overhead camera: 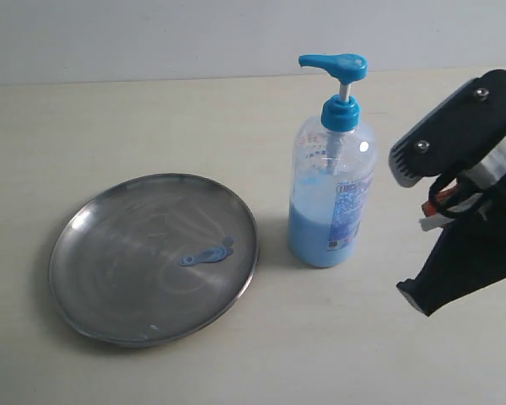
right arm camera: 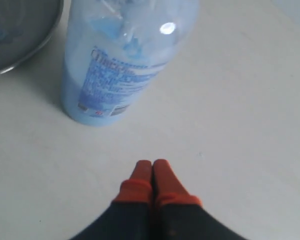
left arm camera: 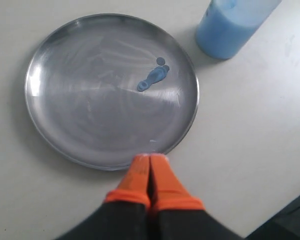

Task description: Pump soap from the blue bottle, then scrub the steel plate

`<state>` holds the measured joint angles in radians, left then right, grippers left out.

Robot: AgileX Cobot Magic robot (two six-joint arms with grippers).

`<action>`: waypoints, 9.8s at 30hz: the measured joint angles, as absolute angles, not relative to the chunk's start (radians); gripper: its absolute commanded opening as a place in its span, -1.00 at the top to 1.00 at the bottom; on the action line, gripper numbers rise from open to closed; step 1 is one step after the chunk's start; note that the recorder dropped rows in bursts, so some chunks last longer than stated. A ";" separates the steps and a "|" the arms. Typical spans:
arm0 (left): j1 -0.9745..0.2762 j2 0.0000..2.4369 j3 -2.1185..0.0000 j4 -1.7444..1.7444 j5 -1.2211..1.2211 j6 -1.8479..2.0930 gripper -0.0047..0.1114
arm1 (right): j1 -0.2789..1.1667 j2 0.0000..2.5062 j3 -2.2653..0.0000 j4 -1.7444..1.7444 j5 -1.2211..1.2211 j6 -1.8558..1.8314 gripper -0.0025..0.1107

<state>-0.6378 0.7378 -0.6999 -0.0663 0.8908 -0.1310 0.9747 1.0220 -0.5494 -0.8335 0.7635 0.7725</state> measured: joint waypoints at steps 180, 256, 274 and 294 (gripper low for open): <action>-0.588 2.053 -1.166 -0.468 0.521 0.217 0.92 | 0.975 0.435 -0.531 -0.865 0.709 0.919 0.96; -0.544 2.056 -1.176 -0.527 0.594 0.251 0.92 | 0.975 0.435 -0.531 -0.861 0.709 0.919 0.96; -0.547 2.054 -1.176 -0.459 0.638 0.245 0.92 | 0.975 0.435 -0.531 -0.861 0.709 0.919 0.96; -0.547 2.057 -1.176 -0.511 0.671 0.276 0.92 | 0.975 0.435 -0.531 -0.861 0.709 0.919 0.96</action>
<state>-0.5466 2.0573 -1.1757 -0.5106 0.6705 0.2756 0.9747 0.4347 -0.5313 -0.8609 0.7085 0.9188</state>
